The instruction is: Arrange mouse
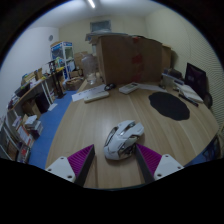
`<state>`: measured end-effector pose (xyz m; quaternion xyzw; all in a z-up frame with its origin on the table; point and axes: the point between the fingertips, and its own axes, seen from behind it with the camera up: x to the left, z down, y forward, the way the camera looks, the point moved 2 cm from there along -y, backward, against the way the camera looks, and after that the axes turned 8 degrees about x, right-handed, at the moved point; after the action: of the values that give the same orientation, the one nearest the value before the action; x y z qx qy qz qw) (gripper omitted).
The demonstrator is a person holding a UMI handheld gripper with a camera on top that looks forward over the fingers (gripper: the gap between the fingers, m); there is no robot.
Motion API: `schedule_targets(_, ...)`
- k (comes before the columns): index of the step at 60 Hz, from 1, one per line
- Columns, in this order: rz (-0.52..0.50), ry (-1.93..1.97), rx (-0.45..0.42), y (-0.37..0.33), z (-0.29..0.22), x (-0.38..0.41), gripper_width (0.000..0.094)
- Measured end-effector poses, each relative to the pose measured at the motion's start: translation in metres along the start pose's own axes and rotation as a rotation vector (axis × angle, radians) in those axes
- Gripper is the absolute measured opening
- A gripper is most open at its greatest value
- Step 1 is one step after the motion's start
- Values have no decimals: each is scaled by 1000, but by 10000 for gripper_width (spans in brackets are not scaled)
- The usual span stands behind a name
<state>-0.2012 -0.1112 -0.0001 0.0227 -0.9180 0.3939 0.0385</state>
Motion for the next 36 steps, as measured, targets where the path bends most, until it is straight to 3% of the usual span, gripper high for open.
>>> schedule_targets(17, 40, -33, -24, 39, -38, 4, 865)
schedule_targets(22, 57, -20, -32, 42, -39, -1, 533)
schedule_targets(36, -7, -85, 105, 36, -45, 5, 395)
